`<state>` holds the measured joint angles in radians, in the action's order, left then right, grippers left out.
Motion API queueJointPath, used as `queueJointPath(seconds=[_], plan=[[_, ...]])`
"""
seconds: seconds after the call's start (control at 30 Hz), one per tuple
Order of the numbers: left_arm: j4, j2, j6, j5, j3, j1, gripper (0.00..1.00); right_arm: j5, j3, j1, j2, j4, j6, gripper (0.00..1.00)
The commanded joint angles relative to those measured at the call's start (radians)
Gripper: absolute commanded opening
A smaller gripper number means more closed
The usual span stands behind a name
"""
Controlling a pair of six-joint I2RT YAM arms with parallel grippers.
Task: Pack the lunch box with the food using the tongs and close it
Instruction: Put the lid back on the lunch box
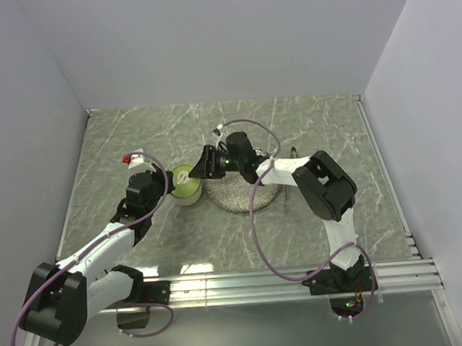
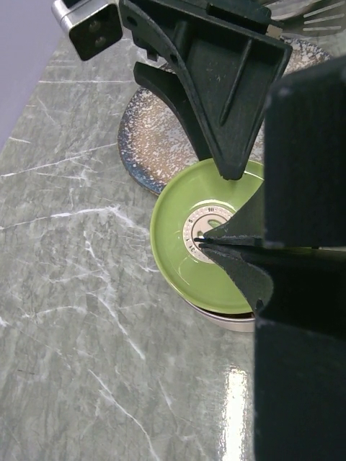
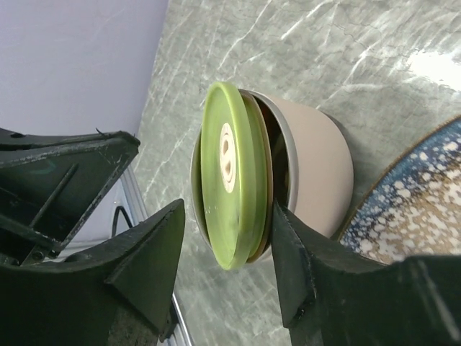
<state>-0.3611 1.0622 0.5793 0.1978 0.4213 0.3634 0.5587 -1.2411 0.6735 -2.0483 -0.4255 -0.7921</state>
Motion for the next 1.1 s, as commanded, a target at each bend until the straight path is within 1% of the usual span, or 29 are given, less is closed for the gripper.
queueJointPath(seconds=[0.0, 0.27, 0.4, 0.43, 0.5, 0.53, 0.6, 0.63, 0.77, 0.9, 1.07], plan=[[-0.049, -0.004, -0.019, -0.017, 0.007, 0.002, 0.06, -0.039, 0.022, 0.0, 0.065, 0.011, 0.047, 0.58], [-0.05, -0.002, -0.022, -0.02, 0.005, 0.002, 0.05, -0.126, 0.046, 0.0, 0.122, 0.053, 0.1, 0.59], [-0.053, -0.001, -0.025, -0.021, 0.005, 0.002, 0.04, -0.193, 0.071, 0.0, 0.167, 0.062, 0.132, 0.59], [-0.056, -0.002, -0.026, -0.021, 0.004, 0.002, 0.04, -0.218, 0.087, 0.003, 0.177, 0.054, 0.136, 0.58], [-0.056, 0.002, -0.027, -0.023, 0.005, 0.002, 0.04, -0.247, 0.095, 0.008, 0.2, 0.056, 0.155, 0.5], [-0.056, 0.004, -0.027, -0.023, 0.007, 0.002, 0.04, -0.276, 0.091, 0.014, 0.204, 0.079, 0.168, 0.37], [-0.056, 0.005, -0.029, -0.024, 0.007, 0.002, 0.04, -0.308, 0.08, 0.035, 0.212, 0.105, 0.203, 0.24], [-0.058, 0.005, -0.027, -0.024, 0.005, 0.002, 0.04, -0.327, 0.068, 0.043, 0.212, 0.117, 0.214, 0.22], [-0.058, 0.002, -0.029, -0.021, 0.004, 0.002, 0.04, -0.433, 0.055, 0.08, 0.221, 0.162, 0.252, 0.21], [-0.062, 0.001, -0.029, -0.023, 0.001, 0.002, 0.04, -0.483, 0.02, 0.101, 0.211, 0.217, 0.278, 0.22], [-0.064, 0.008, -0.03, -0.023, 0.002, 0.002, 0.04, -0.517, 0.017, 0.124, 0.217, 0.218, 0.289, 0.23]])
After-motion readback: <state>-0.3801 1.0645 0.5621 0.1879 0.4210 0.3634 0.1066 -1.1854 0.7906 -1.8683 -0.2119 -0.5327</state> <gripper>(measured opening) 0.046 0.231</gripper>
